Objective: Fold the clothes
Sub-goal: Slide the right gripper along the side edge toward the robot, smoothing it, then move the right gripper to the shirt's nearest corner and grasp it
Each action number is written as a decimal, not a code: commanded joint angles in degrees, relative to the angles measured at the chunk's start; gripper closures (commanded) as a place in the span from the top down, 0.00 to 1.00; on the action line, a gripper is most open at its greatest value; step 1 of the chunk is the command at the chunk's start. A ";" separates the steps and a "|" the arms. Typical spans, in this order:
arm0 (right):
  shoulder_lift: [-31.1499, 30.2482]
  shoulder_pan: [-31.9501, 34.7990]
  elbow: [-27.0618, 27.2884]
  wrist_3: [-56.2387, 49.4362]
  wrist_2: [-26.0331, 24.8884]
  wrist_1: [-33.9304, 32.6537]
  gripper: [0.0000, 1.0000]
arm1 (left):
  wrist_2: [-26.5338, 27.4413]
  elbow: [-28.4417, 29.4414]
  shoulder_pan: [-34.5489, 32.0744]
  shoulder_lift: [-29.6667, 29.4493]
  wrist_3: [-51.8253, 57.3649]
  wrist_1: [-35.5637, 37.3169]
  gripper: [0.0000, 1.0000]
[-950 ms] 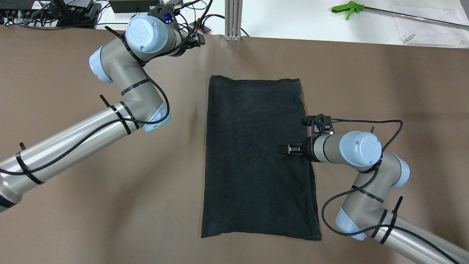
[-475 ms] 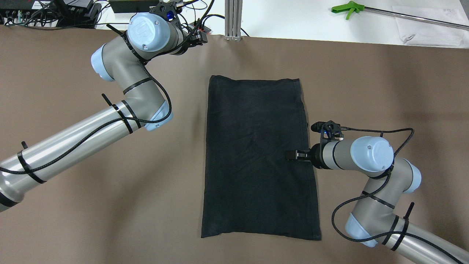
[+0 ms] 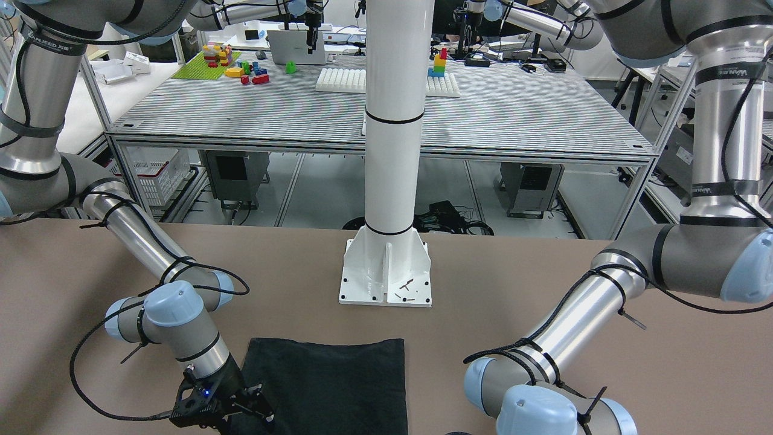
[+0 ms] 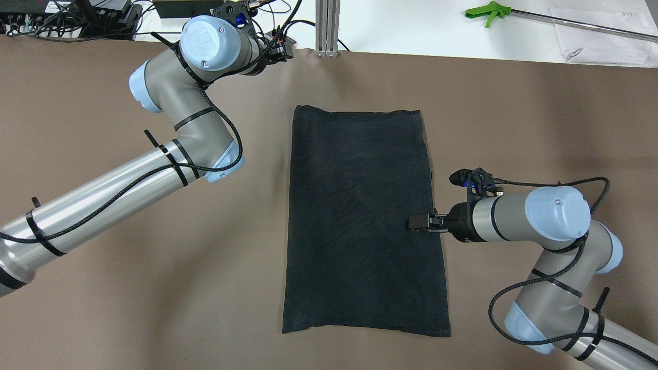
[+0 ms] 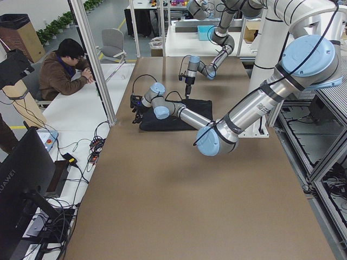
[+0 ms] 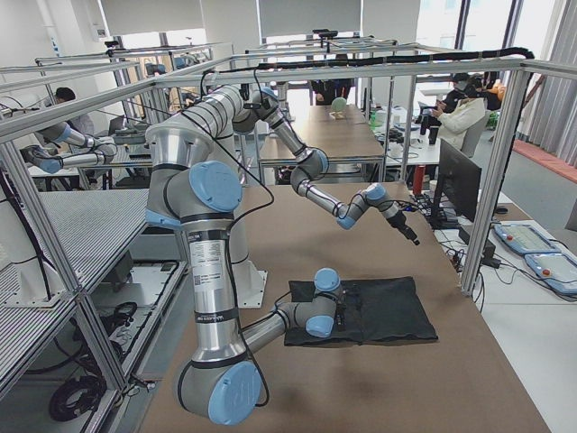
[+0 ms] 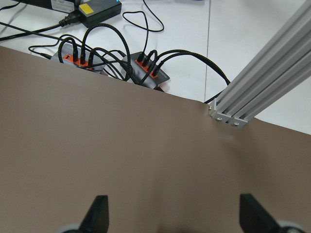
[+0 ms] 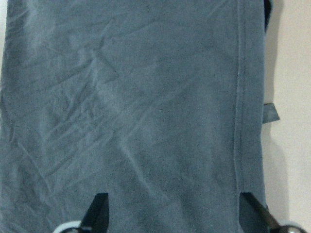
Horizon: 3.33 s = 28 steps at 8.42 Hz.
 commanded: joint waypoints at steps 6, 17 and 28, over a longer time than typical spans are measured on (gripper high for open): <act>1.09 -3.13 -5.19 3.13 -3.08 2.30 0.94 | -0.02 0.15 0.00 0.13 0.08 0.08 0.95; -3.89 -1.98 0.49 16.79 1.57 10.11 0.94 | 0.33 -0.02 0.00 -0.13 0.00 -0.26 0.95; -11.38 -19.30 2.60 26.95 -11.79 14.73 0.94 | 2.78 -0.02 1.76 -0.31 0.17 -0.70 0.95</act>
